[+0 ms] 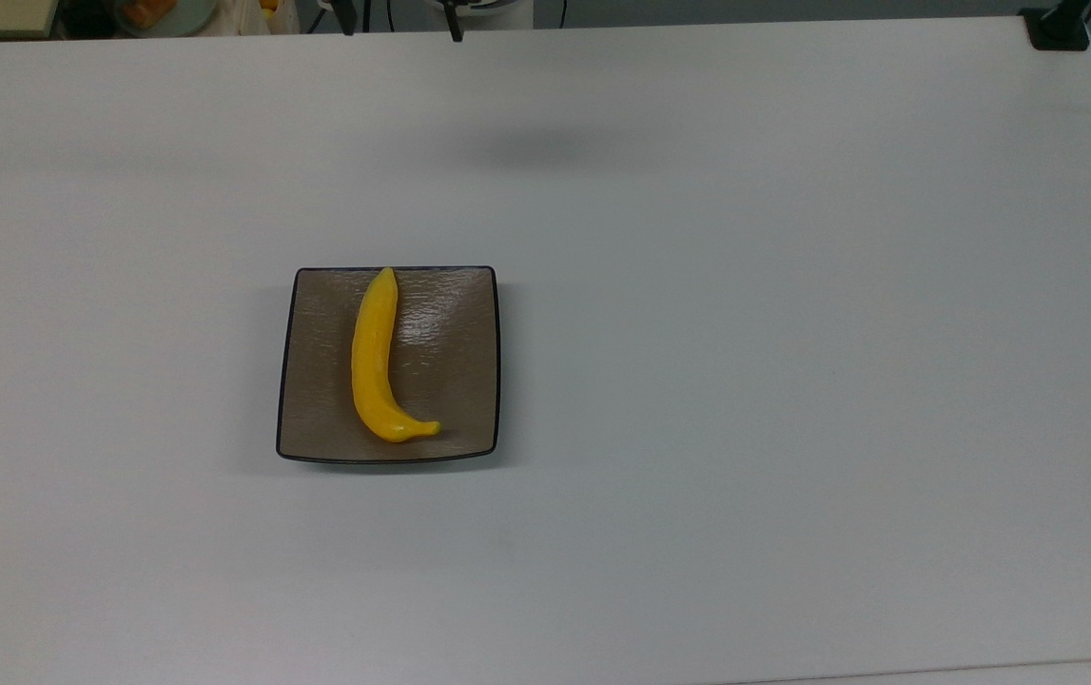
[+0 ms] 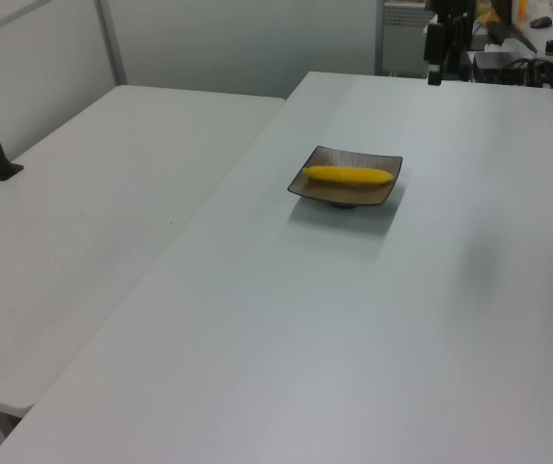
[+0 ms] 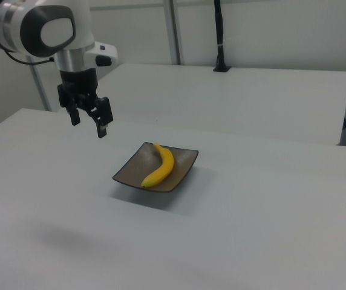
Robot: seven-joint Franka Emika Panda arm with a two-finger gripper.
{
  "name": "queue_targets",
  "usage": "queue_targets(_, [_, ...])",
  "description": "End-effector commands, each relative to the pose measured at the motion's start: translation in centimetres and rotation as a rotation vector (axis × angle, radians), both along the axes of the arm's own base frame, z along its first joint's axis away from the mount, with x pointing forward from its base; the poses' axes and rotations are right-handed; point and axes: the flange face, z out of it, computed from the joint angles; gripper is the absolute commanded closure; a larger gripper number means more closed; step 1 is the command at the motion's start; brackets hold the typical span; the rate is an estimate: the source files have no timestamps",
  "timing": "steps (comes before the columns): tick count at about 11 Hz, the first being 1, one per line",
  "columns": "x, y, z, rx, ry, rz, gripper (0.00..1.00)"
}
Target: Bananas placed on a ceramic plate
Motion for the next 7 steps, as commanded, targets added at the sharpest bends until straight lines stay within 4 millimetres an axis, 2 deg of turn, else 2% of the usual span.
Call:
queue_targets(1, [-0.15, 0.74, -0.76, -0.021, 0.016, 0.017, 0.00])
queue_targets(4, [-0.10, 0.24, -0.69, -0.076, 0.003, 0.139, 0.00])
queue_targets(7, [0.28, 0.24, -0.65, -0.077, -0.030, 0.137, 0.00])
